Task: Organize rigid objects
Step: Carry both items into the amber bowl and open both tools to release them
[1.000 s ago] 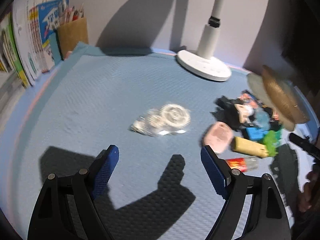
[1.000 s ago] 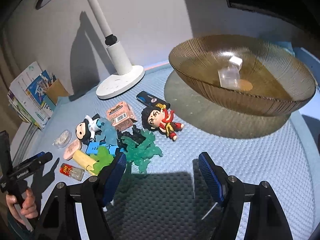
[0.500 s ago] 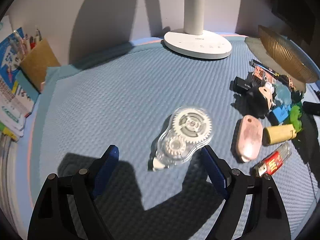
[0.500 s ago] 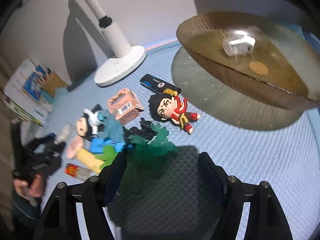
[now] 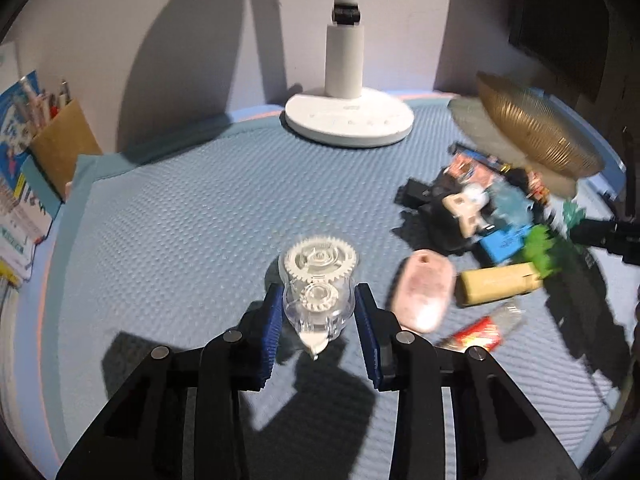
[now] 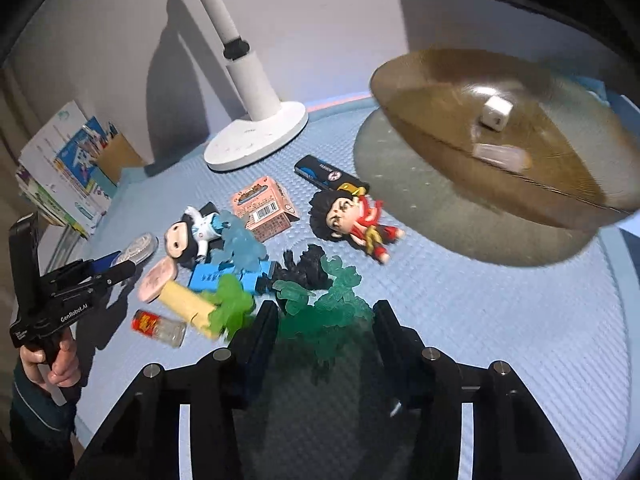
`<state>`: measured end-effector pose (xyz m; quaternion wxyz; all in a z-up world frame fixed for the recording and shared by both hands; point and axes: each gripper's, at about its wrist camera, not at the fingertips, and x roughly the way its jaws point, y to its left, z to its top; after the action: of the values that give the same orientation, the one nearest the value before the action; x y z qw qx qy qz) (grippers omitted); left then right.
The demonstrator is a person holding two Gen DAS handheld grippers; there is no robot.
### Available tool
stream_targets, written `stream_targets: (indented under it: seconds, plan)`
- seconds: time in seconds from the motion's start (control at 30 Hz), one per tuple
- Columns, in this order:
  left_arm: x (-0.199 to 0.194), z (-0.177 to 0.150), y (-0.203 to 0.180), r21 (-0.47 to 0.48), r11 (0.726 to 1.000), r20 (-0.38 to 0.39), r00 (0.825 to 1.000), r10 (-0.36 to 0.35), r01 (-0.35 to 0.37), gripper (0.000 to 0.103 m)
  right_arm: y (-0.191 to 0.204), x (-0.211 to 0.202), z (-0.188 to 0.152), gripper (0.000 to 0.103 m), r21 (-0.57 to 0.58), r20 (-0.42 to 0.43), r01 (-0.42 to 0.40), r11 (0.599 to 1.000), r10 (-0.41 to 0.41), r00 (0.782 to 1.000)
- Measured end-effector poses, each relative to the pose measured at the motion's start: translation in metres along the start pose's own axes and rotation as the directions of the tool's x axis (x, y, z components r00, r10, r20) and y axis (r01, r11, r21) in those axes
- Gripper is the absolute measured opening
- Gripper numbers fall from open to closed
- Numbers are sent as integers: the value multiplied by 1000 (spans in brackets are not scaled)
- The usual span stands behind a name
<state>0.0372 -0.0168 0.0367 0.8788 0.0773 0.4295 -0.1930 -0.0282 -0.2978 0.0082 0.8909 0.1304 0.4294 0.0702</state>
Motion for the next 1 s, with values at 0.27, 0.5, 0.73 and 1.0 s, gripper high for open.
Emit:
stream_targets:
  seconds: [0.27, 0.5, 0.73, 1.0]
  plan:
    - [-28, -4, -12, -37, 999, 49, 999, -9, 11, 32, -24, -33, -18, 48, 69, 42, -9, 998, 6, 999]
    - [-52, 17, -40, -40, 998, 117, 992, -53, 58, 32, -46, -64, -10, 48, 87, 110, -2, 996, -7, 994]
    - [-67, 90, -111, 62, 980, 212, 957, -196, 187, 32, -64, -113, 38, 48, 89, 238, 96, 991, -115, 965]
    - [11, 140, -232, 147, 948, 124, 946, -301, 282, 32, -110, -91, 75, 48, 175, 175, 217, 960, -247, 953]
